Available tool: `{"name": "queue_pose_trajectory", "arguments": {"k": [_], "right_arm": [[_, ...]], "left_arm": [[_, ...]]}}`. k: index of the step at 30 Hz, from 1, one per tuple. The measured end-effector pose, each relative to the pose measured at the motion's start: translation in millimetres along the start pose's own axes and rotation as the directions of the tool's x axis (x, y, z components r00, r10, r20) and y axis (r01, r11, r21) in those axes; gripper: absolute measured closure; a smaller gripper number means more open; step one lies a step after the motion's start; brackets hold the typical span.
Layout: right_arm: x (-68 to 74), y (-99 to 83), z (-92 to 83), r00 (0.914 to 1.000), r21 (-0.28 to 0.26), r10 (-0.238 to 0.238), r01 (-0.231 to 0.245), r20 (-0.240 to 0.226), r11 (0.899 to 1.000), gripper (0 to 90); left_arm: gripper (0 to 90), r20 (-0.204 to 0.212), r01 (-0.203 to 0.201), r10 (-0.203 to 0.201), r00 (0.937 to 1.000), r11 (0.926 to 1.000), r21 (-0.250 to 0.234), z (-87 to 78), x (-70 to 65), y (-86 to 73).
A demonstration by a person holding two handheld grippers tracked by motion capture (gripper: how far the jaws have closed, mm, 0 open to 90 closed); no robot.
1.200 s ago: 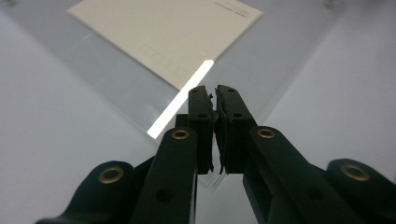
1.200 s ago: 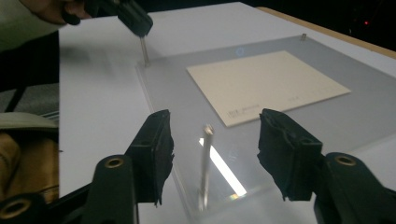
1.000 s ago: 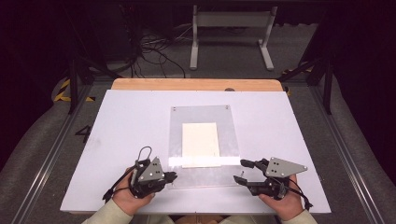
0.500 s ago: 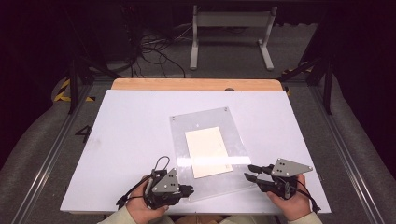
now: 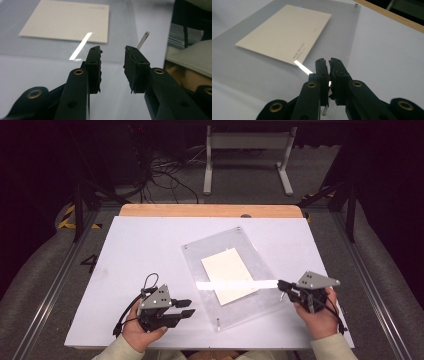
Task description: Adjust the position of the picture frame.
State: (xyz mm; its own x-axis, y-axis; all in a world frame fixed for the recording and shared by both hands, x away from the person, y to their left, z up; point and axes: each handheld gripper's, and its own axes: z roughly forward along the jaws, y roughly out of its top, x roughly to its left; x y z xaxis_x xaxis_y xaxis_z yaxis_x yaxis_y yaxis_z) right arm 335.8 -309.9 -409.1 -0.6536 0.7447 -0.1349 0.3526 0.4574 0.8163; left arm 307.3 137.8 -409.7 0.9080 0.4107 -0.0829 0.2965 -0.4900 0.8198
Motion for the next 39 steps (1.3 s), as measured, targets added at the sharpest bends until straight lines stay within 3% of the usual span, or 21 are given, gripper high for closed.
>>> {"name": "queue_pose_trajectory", "arguments": {"k": [1,5,9,11,12,13,16,17,19,20,22,23,24,26,28,31,32,33,37,38,39], "right_arm": [[0.0,0.0,0.0,1.0,0.0,0.0,0.0,0.0,1.0,84.9],[-38.2,5.3,14.6,0.9983,-0.004,0.049,-0.049,0.03,0.999,84.9],[-62.2,6.2,34.0,0.9916,0.036,0.094,-0.098,0.089,0.995,84.8],[-67.6,3.5,41.7,0.9865,0.042,0.118,-0.123,0.114,0.992,84.6],[-69.1,2.6,42.3,0.9841,0.028,0.138,-0.142,0.111,0.989,84.5],[-70.6,1.4,42.3,0.9803,0.014,0.167,-0.169,0.105,0.985,83.4],[-68.1,-0.9,38.4,0.9675,-0.036,0.236,-0.234,0.089,0.972,67.9],[-63.8,-0.5,34.3,0.9664,-0.051,0.232,-0.228,0.111,0.972,64.3],[-47.1,-2.5,18.7,0.9636,-0.154,0.203,-0.178,0.174,0.972,59.3],[-40.7,-1.7,13.5,0.9666,-0.178,0.199,-0.17,0.161,0.969,58.2],[-25.6,3.1,6.2,0.9791,-0.191,0.177,-0.155,0.1,0.969,57.8],[-16.3,5.3,4.1,0.9859,-0.193,0.16,-0.147,0.05,0.97,57.6],[-6.0,7.2,3.2,0.9902,-0.196,0.139,-0.137,-0.004,0.971,57.7],[13.8,9.7,3.8,0.9922,-0.192,0.088,-0.103,-0.088,0.976,57.7],[36.2,11.6,6.7,0.9814,-0.189,0.021,-0.057,-0.191,0.98,57.7],[67.5,13.2,15.1,0.9347,-0.183,-0.062,-0.003,-0.35,0.983,57.2],[73.9,13.3,19.0,0.9279,-0.171,-0.073,0.01,-0.366,0.985,58.0],[78.9,13.5,23.8,0.9266,-0.154,-0.079,0.023,-0.368,0.988,59.2],[90.5,10.2,45.8,0.9292,-0.049,-0.066,0.052,-0.364,0.997,73.7],[90.5,10.2,45.8,0.9292,-0.049,-0.066,0.052,-0.364,0.997,73.7],[96.4,8.2,48.5,0.9385,-0.029,-0.083,0.077,-0.335,0.997,79.4]], "left_arm": [[65.6,0.0,0.0,0.0,1.0,1.0,0.0,0.0,0.0,0.0],[64.0,-0.059,0.039,-0.038,0.9976,0.9991,0.019,3.4,13.9,-4.7],[59.2,-0.129,0.089,-0.083,0.9881,0.9954,0.036,6.9,28.5,-9.5],[59.2,-0.182,0.147,-0.134,0.974,0.9875,0.057,9.1,36.0,-11.7],[57.9,-0.212,0.187,-0.17,0.9625,0.9804,0.062,9.3,41.7,-12.8],[55.8,-0.219,0.21,-0.193,0.9566,0.9759,0.059,9.3,44.9,-13.4],[54.4,-0.249,0.251,-0.23,0.9407,0.9666,0.053,8.1,55.6,-14.5],[53.9,-0.256,0.259,-0.238,0.937,0.9647,0.05,7.6,59.2,-14.6],[52.6,-0.259,0.259,-0.239,0.9358,0.9646,0.048,7.7,64.2,-13.6],[52.1,-0.264,0.255,-0.235,0.9355,0.9657,0.047,8.1,65.7,-12.7],[51.9,-0.268,0.253,-0.233,0.9349,0.9667,0.041,9.1,67.6,-10.6],[51.8,-0.274,0.237,-0.217,0.937,0.9707,0.042,9.5,69.3,-9.5],[51.5,-0.275,0.244,-0.224,0.9349,0.9689,0.04,10.1,69.1,-8.5],[51.2,-0.278,0.236,-0.217,0.9357,0.9712,0.035,11.6,70.4,-7.1],[49.8,-0.287,0.231,-0.213,0.9339,0.9725,0.03,12.3,71.7,-5.9],[47.6,-0.297,0.232,-0.216,0.9303,0.9724,0.022,13.0,73.2,-4.8],[48.6,-0.296,0.231,-0.216,0.9304,0.9727,0.018,13.3,74.3,-4.3],[49.7,-0.286,0.226,-0.212,0.9345,0.9741,0.016,14.3,75.7,-3.9],[48.9,-0.282,0.225,-0.208,0.9364,0.9739,0.028,20.6,79.0,-1.5],[48.8,-0.282,0.225,-0.208,0.9364,0.9739,0.028,20.6,79.0,-1.5],[49.5,-0.271,0.222,-0.205,0.9404,0.9744,0.035,22.9,78.8,-1.1]]}}
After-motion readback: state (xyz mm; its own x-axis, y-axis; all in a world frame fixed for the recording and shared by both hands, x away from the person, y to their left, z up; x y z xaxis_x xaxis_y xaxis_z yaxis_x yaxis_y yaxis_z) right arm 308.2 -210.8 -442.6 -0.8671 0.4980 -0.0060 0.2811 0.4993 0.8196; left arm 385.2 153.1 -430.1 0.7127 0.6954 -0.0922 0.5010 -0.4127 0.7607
